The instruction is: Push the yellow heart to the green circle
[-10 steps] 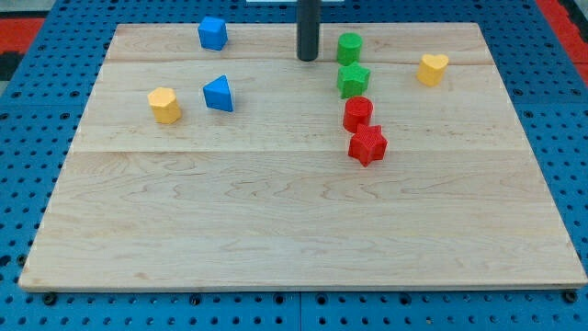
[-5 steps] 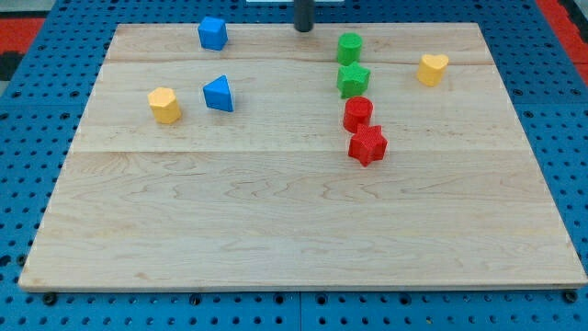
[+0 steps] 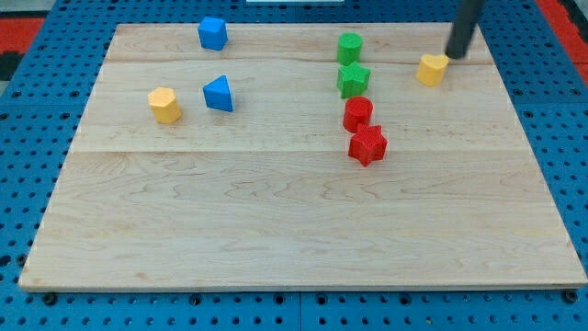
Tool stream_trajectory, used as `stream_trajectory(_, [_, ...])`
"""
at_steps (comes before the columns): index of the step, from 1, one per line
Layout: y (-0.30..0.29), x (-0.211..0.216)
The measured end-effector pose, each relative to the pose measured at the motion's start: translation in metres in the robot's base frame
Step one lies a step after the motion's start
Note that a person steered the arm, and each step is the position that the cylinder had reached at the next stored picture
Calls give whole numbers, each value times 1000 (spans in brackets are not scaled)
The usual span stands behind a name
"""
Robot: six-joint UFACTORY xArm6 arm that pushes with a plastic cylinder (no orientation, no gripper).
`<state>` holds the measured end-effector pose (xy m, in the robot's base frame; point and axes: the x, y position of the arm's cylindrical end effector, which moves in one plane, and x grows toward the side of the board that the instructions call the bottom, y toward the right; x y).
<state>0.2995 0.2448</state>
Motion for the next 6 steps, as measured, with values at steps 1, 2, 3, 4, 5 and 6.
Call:
stream_trajectory(1, [-4,31])
stream_trajectory(2, [-12,9])
stream_trajectory(3, [-68,-7])
stream_trajectory(4, [-110,-17])
stream_trajectory(5, [-93,-20])
stream_trajectory(6, [-93,-24])
